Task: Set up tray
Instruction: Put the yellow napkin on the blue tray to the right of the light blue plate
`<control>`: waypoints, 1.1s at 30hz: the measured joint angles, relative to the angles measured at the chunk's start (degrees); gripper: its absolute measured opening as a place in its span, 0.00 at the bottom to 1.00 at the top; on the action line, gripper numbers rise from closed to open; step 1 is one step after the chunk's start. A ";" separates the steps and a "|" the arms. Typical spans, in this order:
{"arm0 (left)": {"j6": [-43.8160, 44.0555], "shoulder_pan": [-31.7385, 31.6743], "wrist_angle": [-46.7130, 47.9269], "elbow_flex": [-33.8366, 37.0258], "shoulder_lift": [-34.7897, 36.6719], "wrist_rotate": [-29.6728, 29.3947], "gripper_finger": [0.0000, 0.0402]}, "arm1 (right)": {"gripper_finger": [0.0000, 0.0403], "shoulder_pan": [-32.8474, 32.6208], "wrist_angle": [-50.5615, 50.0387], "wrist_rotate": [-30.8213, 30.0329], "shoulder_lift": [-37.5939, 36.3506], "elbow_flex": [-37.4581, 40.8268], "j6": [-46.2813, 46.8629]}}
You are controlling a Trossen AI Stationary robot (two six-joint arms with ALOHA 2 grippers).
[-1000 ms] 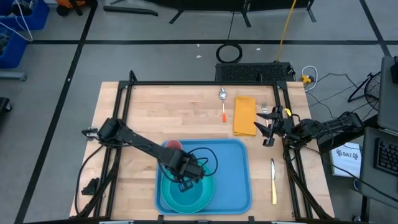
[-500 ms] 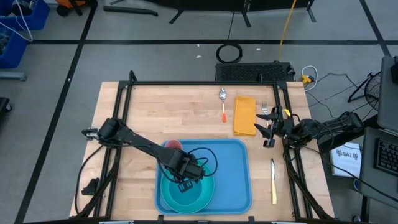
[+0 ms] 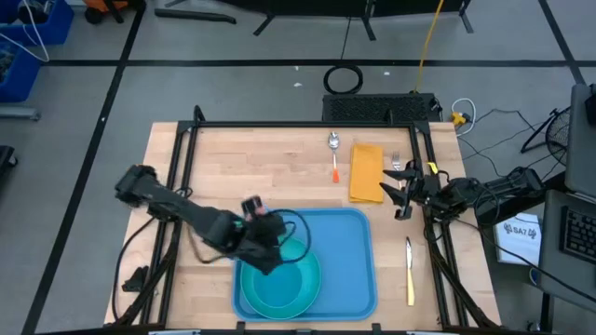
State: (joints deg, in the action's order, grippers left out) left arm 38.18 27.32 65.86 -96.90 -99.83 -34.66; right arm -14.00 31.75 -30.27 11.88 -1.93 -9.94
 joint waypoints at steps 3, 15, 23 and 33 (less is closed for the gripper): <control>-4.02 1.34 -1.87 1.18 4.70 -8.04 0.22 | 0.43 0.02 -12.78 -6.09 0.04 -3.34 3.48; -24.20 -14.56 -52.57 52.22 39.75 11.44 0.22 | 0.43 0.01 -33.38 -4.16 -0.57 -14.87 9.99; -31.50 -33.65 -72.56 74.28 56.46 32.60 0.22 | 0.43 0.02 -39.52 -4.47 -3.45 -19.49 8.07; -33.80 -51.80 -84.85 85.37 60.94 53.63 0.22 | 0.43 0.04 -58.75 -15.56 -5.68 -26.84 24.84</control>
State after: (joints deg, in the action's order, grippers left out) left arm 4.38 -24.48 -18.99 -11.53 -38.89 18.97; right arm -13.96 -27.00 -45.83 6.20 -28.77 14.90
